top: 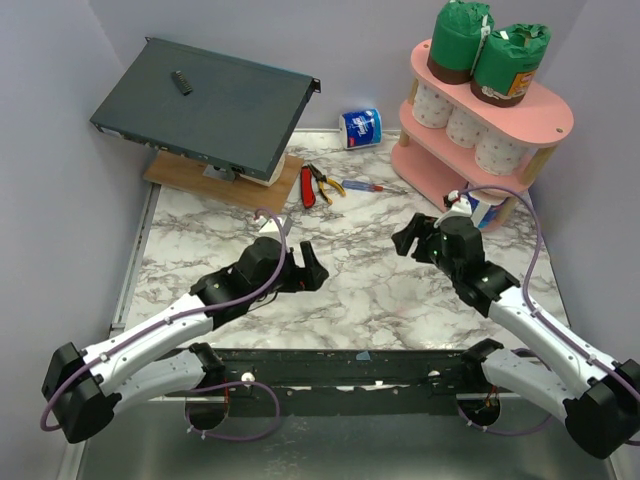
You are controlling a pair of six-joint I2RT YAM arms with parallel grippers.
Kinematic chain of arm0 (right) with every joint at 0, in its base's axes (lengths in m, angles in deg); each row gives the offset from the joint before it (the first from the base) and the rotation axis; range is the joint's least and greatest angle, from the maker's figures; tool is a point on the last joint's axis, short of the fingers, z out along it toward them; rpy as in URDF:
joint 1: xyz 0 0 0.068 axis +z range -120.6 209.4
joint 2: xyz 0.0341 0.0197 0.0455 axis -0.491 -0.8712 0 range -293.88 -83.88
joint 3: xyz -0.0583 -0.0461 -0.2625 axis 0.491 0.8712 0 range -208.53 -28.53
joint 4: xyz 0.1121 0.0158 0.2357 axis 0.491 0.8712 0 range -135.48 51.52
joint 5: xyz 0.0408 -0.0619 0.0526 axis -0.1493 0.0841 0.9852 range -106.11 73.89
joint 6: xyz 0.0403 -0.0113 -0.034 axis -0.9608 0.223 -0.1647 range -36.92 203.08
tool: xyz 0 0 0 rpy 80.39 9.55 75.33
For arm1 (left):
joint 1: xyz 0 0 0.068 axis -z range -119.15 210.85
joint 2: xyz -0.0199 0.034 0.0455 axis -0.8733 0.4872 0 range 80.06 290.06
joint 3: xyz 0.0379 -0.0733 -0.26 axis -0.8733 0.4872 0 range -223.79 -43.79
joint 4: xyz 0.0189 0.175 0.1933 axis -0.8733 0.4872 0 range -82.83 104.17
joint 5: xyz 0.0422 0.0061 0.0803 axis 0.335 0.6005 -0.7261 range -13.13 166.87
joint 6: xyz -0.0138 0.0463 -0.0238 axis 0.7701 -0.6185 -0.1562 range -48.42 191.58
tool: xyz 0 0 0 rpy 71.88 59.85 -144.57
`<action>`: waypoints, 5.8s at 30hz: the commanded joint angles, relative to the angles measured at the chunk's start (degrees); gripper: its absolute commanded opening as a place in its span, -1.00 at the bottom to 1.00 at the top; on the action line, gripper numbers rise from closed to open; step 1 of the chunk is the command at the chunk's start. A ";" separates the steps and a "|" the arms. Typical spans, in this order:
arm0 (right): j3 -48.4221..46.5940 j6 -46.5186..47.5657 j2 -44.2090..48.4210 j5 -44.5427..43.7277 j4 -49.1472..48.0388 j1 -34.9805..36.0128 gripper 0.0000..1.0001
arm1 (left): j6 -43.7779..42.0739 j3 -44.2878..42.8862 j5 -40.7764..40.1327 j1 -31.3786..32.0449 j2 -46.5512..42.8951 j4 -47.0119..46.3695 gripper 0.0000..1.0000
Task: Place and organize the paper towels onto the shelf
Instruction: Adjust the paper towel at the center of the board.
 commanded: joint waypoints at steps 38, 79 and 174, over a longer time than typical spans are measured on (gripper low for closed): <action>-5.59 -15.64 -34.08 -4.39 -25.74 0.01 0.49 | 16.33 -44.33 5.17 -9.38 7.04 43.45 0.96; -82.34 7.66 -97.07 -23.56 -34.52 -0.61 0.60 | 13.28 -37.33 17.38 -25.52 5.48 37.04 0.95; -92.12 9.60 -101.47 -13.61 -25.87 -6.58 0.68 | 6.83 -6.02 13.43 -29.46 -12.12 22.97 0.93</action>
